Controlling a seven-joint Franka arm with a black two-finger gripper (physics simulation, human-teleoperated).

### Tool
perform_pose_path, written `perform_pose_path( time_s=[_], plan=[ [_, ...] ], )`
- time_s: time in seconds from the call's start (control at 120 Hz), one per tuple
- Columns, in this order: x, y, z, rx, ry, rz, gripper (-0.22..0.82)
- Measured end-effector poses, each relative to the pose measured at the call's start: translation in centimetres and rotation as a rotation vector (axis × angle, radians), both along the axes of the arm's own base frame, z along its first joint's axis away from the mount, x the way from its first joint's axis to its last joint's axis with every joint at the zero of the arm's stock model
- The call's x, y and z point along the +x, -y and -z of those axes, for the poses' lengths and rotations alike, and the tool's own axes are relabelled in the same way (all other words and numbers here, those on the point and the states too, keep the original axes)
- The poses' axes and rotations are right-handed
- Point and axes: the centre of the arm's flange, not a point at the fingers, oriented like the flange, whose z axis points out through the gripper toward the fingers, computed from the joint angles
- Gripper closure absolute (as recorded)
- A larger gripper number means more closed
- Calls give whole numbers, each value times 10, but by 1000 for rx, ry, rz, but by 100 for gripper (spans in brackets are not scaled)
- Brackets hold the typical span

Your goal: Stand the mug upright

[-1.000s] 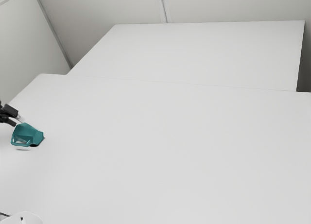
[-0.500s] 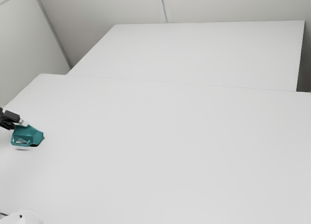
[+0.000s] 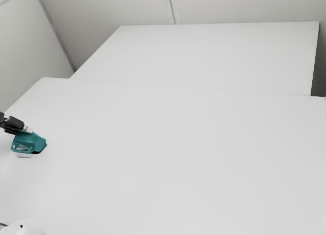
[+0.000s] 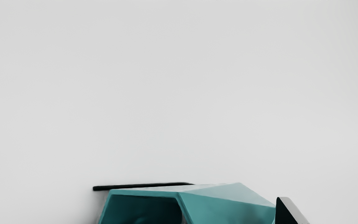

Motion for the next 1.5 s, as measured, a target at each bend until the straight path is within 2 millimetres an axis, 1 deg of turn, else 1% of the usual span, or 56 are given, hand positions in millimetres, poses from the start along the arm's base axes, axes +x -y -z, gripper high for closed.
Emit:
perform_pose_path(
  time_s=[0.083, 0.175, 0.333, 0.667, 0.767, 0.933, 1.042, 1.108, 1.2, 1.3, 1.367, 1.408, 1.442, 1.5],
  plan=[
    [1, 2, 1, -16, 7, -1, 53],
    [1, 4, 0, -24, 14, 0, 62],
    [3, 6, -2, -36, 24, 2, 70],
    [9, 13, -4, -48, 35, 3, 76],
    [15, 18, -7, -49, 40, 12, 77],
    [21, 25, -23, -40, 43, 23, 76],
    [21, 32, -35, -35, 37, 28, 76],
    [25, 38, -44, -27, 35, 37, 76],
    [33, 54, -71, 7, 36, 64, 76],
    [41, 80, -108, 65, 26, 105, 77],
    [52, 106, -133, 115, 17, 148, 77],
    [62, 127, -146, 151, 12, 179, 77],
    [71, 143, -152, 175, 6, 200, 77],
    [90, 172, -156, 215, -3, 244, 77]
  ],
)
